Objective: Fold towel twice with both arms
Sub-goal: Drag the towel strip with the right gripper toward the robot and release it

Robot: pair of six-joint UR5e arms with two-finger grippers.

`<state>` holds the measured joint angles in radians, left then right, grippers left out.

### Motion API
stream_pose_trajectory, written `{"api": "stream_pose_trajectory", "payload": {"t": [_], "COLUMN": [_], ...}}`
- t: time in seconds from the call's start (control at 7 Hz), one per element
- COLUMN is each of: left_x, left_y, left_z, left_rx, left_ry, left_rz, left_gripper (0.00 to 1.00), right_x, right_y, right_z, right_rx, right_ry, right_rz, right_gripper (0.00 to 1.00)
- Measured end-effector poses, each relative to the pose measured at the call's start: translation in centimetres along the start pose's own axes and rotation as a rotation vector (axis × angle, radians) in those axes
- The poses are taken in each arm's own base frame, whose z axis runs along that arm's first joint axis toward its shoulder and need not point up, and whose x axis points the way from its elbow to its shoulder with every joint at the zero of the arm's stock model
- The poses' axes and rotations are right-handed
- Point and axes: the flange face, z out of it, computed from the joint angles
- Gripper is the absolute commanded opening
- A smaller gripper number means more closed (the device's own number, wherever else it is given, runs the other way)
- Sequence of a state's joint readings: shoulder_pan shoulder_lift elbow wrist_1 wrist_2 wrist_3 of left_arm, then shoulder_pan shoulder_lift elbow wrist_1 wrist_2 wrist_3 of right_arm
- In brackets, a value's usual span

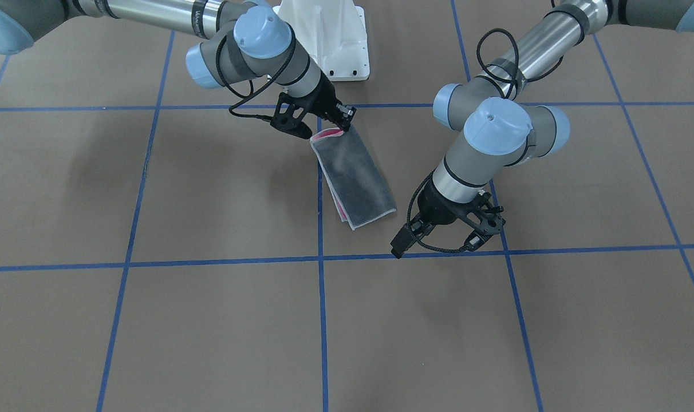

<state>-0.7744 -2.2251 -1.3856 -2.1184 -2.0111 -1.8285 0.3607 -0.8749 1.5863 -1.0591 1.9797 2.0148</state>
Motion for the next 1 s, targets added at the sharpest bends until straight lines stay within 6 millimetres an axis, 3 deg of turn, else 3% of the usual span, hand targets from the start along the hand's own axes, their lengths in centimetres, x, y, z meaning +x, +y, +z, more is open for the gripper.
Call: {"api": "stream_pose_trajectory", "payload": {"t": [0.14,0.29,0.71,1.0], "left_x": [0.0,0.0,0.0,-0.5], "left_y": [0.0,0.0,-0.2,-1.2], "left_z": [0.0,0.0,-0.2,-0.7], "left_rx": [0.000,0.000,0.003,0.003], "left_ry": [0.000,0.000,0.002,0.000], "left_rz": [0.000,0.000,0.007,0.052], "left_gripper": [1.00,1.00,1.00,1.00], "right_x": [-0.7,-1.3,-2.9,-5.0], "right_y": [1.7,2.6,3.5,1.6], "right_z": [1.1,1.7,1.2,-2.5], "right_rx": [0.005,0.010,0.007,0.022], "right_ry": [-0.009,-0.016,-0.043,-0.093], "right_rz": [-0.013,-0.018,-0.013,-0.008], "right_gripper": [0.87,0.99,0.99,1.00]}}
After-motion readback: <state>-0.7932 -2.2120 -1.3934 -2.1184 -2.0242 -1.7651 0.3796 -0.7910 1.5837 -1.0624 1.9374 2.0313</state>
